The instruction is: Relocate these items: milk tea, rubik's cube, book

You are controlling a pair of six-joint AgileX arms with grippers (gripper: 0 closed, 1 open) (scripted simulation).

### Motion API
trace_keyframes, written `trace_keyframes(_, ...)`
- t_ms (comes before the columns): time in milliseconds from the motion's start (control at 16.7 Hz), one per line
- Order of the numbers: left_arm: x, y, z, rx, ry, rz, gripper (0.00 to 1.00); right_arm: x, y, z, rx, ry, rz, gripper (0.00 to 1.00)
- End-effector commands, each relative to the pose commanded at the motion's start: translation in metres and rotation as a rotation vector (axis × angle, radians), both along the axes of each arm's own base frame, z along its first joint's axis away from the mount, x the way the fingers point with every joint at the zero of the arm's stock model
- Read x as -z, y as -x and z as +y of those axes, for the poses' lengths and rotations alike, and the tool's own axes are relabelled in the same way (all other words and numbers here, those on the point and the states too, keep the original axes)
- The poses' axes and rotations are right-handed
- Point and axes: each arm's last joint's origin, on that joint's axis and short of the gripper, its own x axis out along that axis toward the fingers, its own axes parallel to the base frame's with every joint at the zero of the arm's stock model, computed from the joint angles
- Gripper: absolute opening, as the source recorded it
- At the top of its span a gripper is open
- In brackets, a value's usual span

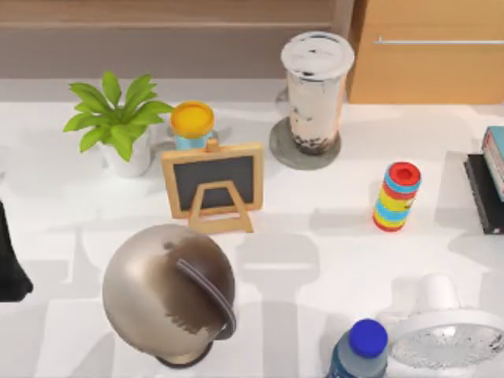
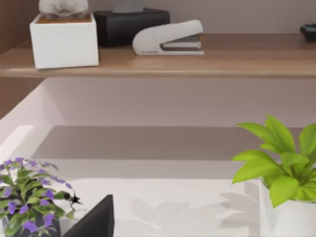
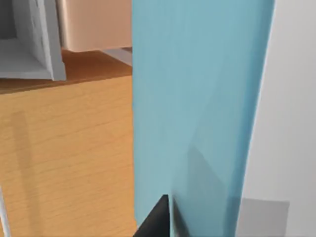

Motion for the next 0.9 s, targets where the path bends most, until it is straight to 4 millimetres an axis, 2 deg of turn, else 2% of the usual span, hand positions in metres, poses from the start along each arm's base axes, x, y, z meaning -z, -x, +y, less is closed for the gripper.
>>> trace_keyframes(720, 0.0, 0.0, 0.0, 0.0, 0.0, 0.0, 1.0, 0.0, 0.0, 0.0, 0.0, 0.0, 0.0, 0.98)
trace_keyframes(900, 0.0, 0.0, 0.0, 0.0, 0.0, 0.0, 1.0, 0.0, 0.0, 0.0, 0.0, 0.0, 0.0, 1.0)
